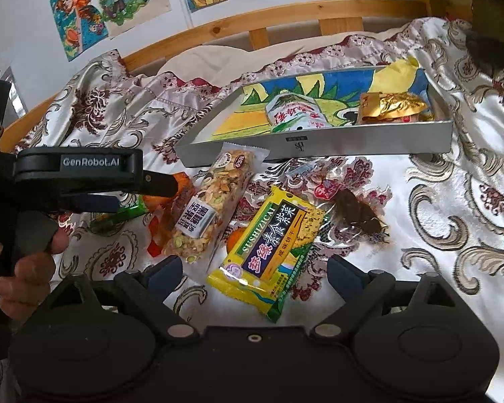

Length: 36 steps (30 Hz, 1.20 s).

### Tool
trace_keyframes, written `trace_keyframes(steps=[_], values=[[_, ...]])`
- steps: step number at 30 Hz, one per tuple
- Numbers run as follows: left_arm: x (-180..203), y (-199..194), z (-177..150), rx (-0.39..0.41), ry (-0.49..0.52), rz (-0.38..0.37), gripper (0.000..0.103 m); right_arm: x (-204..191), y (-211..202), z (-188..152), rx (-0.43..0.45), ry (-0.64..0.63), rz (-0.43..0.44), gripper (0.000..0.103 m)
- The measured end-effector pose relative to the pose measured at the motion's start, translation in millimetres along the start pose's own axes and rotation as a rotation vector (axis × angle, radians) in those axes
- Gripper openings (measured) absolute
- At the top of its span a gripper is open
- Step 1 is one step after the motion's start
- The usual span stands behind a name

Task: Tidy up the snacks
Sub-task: 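Reach the left tool to the orange chili snack while the right tool reaches the yellow packet, then close the left tool on the orange snack while the right tool grasps the yellow packet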

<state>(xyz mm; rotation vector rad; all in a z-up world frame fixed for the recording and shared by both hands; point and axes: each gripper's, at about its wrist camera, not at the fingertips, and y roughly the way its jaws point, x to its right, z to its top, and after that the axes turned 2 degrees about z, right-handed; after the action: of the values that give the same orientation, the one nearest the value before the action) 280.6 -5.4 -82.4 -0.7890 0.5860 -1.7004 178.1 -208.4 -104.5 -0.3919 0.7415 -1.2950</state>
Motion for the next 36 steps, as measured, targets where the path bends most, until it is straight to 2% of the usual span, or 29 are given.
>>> trace_keyframes(steps=[1, 4, 5, 6, 9, 16, 17, 18, 20, 21, 28, 36], values=[[-1.6, 2.3, 1.3, -0.006, -0.015, -0.011, 0.088, 0.3, 3.3, 0.5, -0.005, 0.010, 0.004, 0.091], [-6.4, 9.9, 5.7, -0.029, -0.054, -0.048, 0.066, 5.3, 12.1, 1.3, -0.026, 0.071, 0.030, 0.087], [-8.6, 12.7, 6.9, -0.044, -0.068, -0.060, 0.059, 7.3, 15.0, 1.2, -0.034, 0.092, 0.038, 0.083], [-10.7, 15.1, 7.6, -0.052, -0.084, -0.067, 0.056, 9.2, 17.7, 0.8, -0.040, 0.112, 0.038, 0.078], [-15.0, 21.8, 8.8, -0.069, -0.109, -0.066, 0.052, 11.8, 23.9, -0.2, -0.049, 0.134, 0.026, 0.071], [-21.7, 38.2, 11.0, -0.115, -0.173, -0.096, 0.052, 9.1, 31.0, -1.1, -0.050, 0.107, 0.006, 0.071], [-22.9, 39.7, 11.4, -0.117, -0.180, -0.100, 0.051, 9.2, 30.9, -1.3, -0.049, 0.107, 0.004, 0.069], [-24.3, 40.5, 11.3, -0.118, -0.189, -0.103, 0.045, 9.2, 30.8, -1.0, -0.050, 0.106, 0.001, 0.067], [-27.1, 41.0, 11.7, -0.121, -0.210, -0.118, 0.045, 8.6, 29.1, -1.0, -0.041, 0.102, -0.003, 0.064], [-28.0, 40.6, 11.3, -0.120, -0.221, -0.120, 0.045, 8.0, 28.4, -1.5, -0.036, 0.099, -0.006, 0.056], [-23.1, 32.2, 8.1, -0.116, -0.215, -0.098, 0.043, 1.4, 25.7, -2.2, -0.037, 0.071, -0.037, 0.055], [-15.6, -1.9, -0.7, -0.084, -0.207, -0.057, 0.043, -11.1, 12.0, -8.0, -0.020, -0.013, -0.077, 0.054]])
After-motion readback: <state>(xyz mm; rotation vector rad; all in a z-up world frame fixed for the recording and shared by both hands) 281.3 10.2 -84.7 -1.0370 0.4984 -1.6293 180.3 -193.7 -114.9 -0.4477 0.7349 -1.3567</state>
